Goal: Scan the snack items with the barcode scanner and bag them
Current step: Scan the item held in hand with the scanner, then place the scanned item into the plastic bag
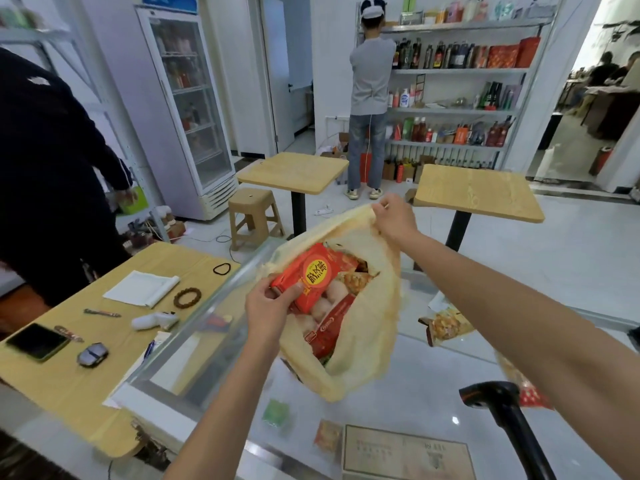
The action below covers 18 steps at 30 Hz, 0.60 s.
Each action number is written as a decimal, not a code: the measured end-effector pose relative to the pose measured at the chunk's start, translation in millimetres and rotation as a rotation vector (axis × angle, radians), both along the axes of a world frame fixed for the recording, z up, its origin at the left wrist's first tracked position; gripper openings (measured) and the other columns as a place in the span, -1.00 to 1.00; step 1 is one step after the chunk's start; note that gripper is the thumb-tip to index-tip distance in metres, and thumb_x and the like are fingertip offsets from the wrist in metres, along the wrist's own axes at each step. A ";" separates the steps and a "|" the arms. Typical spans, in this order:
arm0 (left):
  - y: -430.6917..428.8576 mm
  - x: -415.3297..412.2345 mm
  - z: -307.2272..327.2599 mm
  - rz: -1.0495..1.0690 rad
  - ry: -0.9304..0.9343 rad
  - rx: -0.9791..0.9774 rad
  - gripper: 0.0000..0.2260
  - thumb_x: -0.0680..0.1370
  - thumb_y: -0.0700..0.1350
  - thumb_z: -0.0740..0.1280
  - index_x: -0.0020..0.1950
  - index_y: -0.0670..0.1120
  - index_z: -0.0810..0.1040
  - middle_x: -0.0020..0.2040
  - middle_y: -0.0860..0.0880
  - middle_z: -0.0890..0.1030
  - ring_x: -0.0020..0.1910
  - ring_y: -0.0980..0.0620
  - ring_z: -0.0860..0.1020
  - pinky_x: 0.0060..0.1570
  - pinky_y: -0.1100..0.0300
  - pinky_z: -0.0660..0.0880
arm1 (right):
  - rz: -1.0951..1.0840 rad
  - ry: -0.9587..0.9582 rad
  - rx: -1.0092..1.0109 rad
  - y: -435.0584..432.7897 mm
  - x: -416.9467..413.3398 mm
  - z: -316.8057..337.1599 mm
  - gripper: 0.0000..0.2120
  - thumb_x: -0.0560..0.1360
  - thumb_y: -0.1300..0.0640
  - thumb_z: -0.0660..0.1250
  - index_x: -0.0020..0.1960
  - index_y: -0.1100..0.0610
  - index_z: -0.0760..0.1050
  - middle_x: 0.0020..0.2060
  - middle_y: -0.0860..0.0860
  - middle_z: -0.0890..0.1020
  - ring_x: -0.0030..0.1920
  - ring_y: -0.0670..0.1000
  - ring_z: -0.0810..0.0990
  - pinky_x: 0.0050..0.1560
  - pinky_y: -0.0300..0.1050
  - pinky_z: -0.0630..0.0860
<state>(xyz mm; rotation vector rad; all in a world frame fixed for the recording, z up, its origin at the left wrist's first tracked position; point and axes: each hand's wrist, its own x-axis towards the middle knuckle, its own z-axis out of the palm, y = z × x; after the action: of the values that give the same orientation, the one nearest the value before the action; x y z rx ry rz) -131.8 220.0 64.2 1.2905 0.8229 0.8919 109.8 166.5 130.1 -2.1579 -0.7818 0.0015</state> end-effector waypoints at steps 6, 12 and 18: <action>26.4 38.3 10.1 0.081 0.108 0.265 -0.73 0.41 -0.12 0.49 0.05 0.02 0.54 -0.07 0.03 0.60 -0.06 0.02 0.59 -0.09 0.09 0.57 | -0.005 -0.089 0.116 45.9 0.9 22.9 -0.79 0.65 0.12 0.07 -0.01 0.21 0.42 -0.09 0.16 0.53 -0.03 0.16 0.48 -0.15 -0.01 0.35; 33.3 74.7 -2.6 -0.080 0.270 0.889 -0.56 0.39 -0.36 0.38 0.22 -0.02 0.55 0.15 0.04 0.60 0.14 0.06 0.52 0.14 0.21 0.43 | -0.147 -0.037 0.012 42.7 11.6 -8.5 -0.76 0.65 0.10 0.10 0.12 0.20 0.47 0.02 0.15 0.60 -0.03 0.15 0.54 -0.11 -0.03 0.42; 38.7 88.8 -22.3 -0.184 0.554 1.144 -0.56 0.49 -0.16 0.36 0.36 0.05 0.42 0.32 0.05 0.47 0.30 0.00 0.39 0.23 0.12 0.40 | -0.071 0.096 -0.153 -5.9 32.7 -34.7 -0.79 0.59 -0.04 0.22 0.07 0.09 0.45 0.04 0.04 0.58 -0.06 0.03 0.50 -0.09 -0.06 0.43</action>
<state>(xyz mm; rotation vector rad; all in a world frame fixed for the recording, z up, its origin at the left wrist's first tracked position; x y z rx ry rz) -43.0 258.7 41.9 2.6514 0.5611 0.8757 142.4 160.6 95.4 -2.3102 -0.6676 0.1313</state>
